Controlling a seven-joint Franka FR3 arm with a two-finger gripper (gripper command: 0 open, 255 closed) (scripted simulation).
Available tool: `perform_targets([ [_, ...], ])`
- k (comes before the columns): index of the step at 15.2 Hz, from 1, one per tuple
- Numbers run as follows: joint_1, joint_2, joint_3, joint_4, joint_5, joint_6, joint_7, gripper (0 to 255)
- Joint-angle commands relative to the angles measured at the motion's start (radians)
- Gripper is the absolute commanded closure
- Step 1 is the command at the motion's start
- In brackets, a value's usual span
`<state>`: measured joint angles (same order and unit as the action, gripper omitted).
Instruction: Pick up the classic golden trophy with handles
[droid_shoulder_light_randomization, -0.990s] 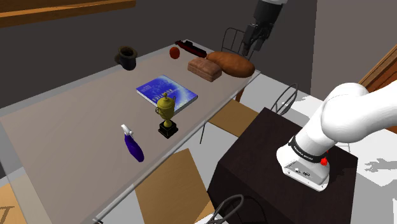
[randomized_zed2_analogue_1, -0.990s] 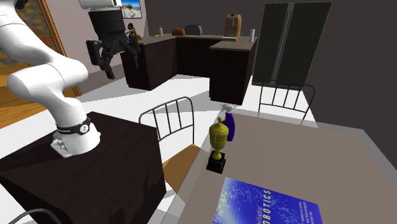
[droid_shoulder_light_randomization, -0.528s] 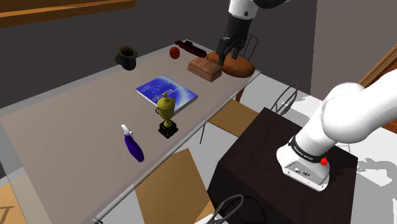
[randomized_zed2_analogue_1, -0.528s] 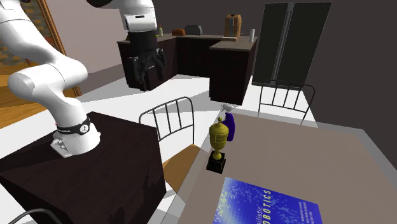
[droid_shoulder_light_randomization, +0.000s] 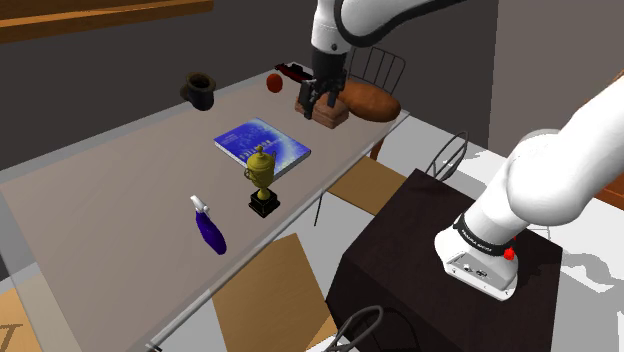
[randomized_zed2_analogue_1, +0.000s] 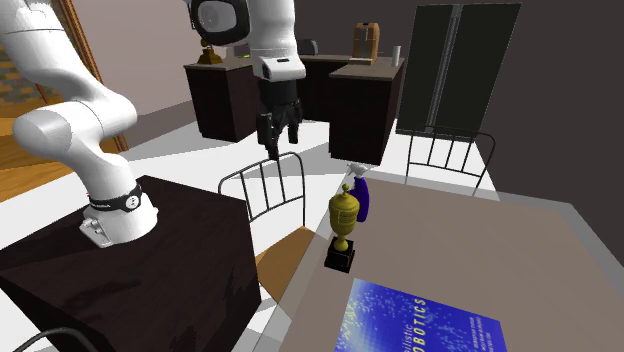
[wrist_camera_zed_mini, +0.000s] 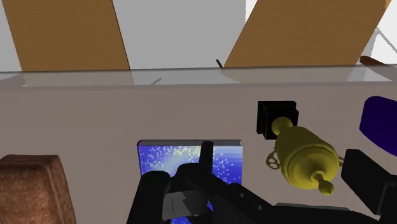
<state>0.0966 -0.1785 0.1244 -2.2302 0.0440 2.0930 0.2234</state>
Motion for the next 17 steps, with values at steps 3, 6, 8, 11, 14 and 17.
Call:
perform_targets([
  [3,0.017,0.142,0.031,0.092,-0.033,0.048,0.051,0],
  [6,0.034,0.255,0.048,0.175,-0.067,0.074,0.092,0],
  [8,0.048,0.331,0.055,0.237,-0.092,0.084,0.118,0],
  [11,0.074,0.447,0.060,0.341,-0.129,0.090,0.155,0],
  [14,0.104,0.565,0.059,0.459,-0.164,0.084,0.186,0],
  [17,0.108,0.587,0.056,0.458,-0.170,0.105,0.191,0],
])
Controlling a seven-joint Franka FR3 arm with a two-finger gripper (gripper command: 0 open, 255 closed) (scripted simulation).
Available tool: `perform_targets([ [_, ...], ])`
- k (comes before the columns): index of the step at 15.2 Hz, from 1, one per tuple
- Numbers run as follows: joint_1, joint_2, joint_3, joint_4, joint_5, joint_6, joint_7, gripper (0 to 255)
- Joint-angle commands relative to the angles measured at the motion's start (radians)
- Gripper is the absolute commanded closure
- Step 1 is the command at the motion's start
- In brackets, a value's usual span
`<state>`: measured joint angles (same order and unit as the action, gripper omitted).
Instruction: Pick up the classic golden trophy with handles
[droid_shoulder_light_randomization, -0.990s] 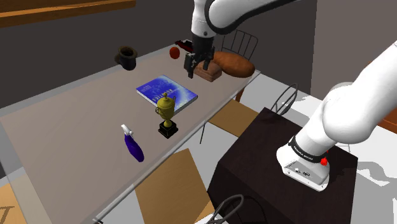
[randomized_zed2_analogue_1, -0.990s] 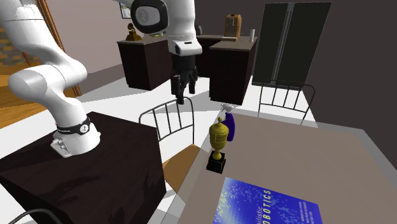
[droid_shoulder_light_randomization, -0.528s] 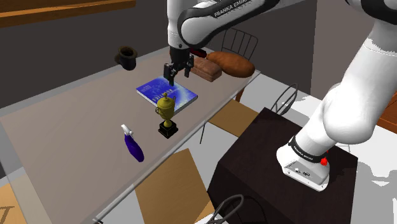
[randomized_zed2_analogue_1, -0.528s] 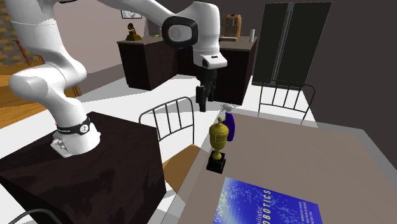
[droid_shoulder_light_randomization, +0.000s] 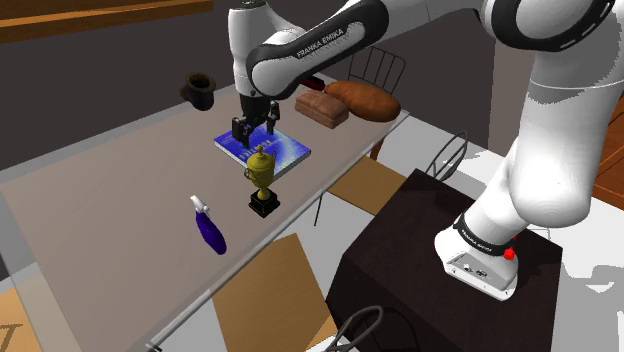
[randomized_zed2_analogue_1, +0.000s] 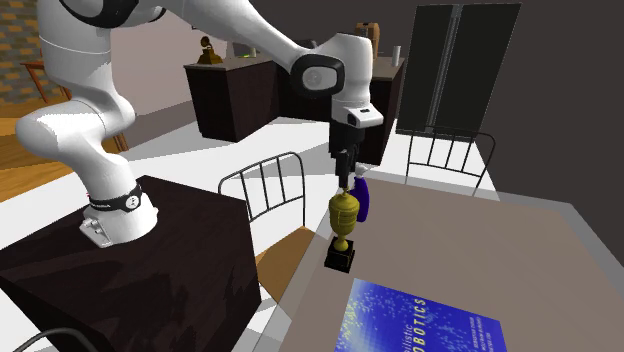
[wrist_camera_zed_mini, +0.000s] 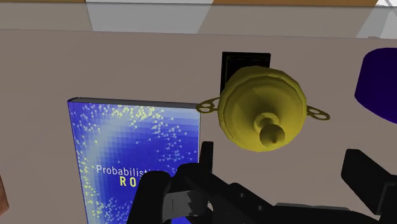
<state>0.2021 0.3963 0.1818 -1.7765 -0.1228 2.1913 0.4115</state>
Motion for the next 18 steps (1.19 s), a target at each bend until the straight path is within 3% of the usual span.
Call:
perform_targets([
  [1,0.003,0.018,-0.002,0.000,-0.005,0.018,0.004,0],
  [7,0.005,0.050,-0.006,-0.017,-0.014,0.067,0.011,0],
  [8,0.005,0.051,-0.006,-0.017,-0.014,0.066,0.011,255],
  [18,0.005,0.043,-0.005,-0.014,-0.012,0.056,0.010,255],
])
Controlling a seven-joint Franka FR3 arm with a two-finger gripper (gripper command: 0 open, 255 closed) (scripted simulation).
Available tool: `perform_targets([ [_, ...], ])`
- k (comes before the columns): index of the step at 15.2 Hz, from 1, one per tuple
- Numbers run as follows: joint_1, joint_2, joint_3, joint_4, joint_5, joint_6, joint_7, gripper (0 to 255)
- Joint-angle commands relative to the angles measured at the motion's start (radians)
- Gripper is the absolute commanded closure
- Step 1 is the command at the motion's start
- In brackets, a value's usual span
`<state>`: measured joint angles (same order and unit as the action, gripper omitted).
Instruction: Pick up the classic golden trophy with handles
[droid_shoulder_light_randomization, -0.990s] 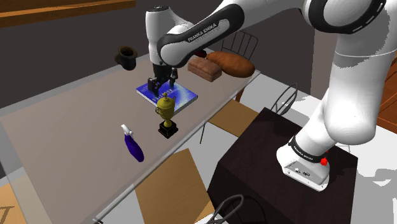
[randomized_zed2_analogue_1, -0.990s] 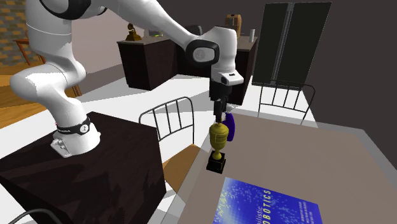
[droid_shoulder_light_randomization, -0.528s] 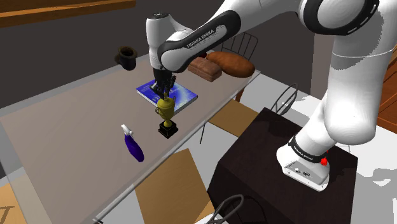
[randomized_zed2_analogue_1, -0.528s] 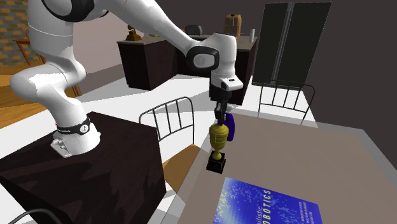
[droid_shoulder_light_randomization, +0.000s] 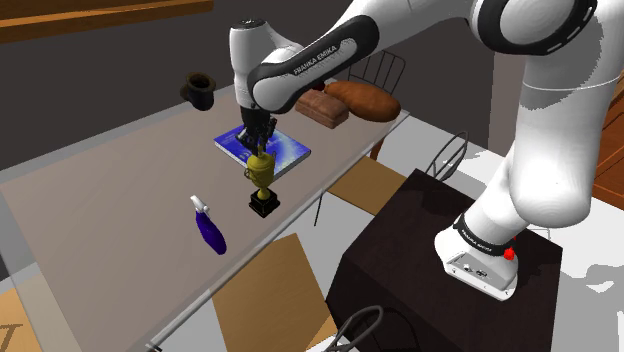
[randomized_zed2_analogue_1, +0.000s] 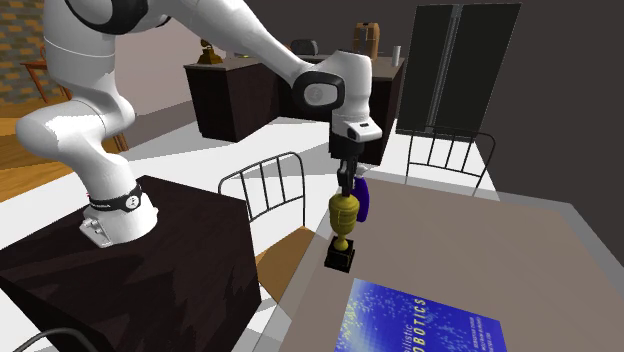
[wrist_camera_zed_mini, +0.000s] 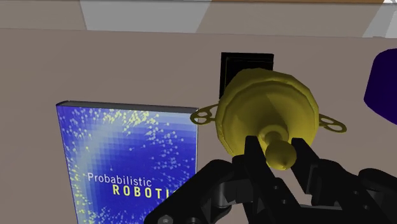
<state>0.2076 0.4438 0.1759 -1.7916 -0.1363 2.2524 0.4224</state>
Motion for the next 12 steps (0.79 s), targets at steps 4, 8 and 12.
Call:
perform_targets([
  [4,-0.003,-0.032,0.004,0.017,0.009,-0.048,-0.007,255],
  [8,-0.005,-0.057,0.008,0.037,0.016,-0.092,-0.013,255],
  [12,-0.006,-0.079,0.010,0.060,0.023,-0.137,-0.018,255],
])
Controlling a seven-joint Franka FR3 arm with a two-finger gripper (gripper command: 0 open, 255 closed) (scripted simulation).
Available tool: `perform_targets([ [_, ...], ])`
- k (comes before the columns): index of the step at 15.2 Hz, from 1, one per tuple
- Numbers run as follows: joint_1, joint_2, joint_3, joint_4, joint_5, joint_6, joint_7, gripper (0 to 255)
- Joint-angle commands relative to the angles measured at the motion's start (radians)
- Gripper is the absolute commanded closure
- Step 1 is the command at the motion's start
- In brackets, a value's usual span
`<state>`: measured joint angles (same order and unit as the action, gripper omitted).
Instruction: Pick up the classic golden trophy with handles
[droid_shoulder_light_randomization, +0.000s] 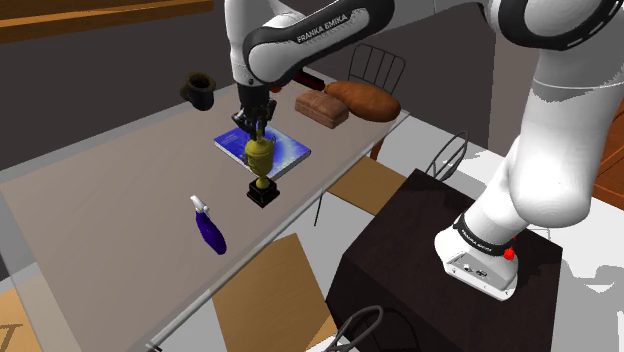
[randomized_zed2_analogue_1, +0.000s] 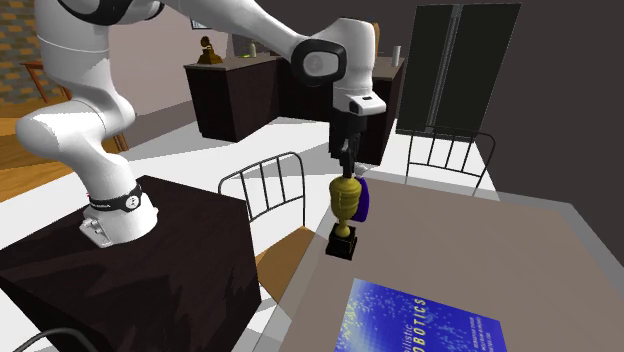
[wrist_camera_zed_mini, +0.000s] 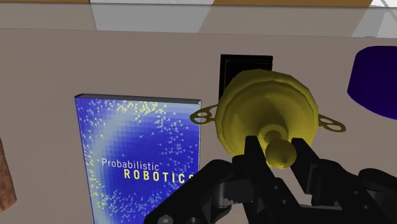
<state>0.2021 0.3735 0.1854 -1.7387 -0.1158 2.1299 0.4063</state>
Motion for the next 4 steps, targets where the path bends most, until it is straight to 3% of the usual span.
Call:
perform_targets([
  [1,-0.001,-0.014,0.002,0.014,0.004,-0.026,-0.003,255],
  [4,-0.001,-0.020,0.002,0.021,0.006,-0.039,-0.005,255],
])
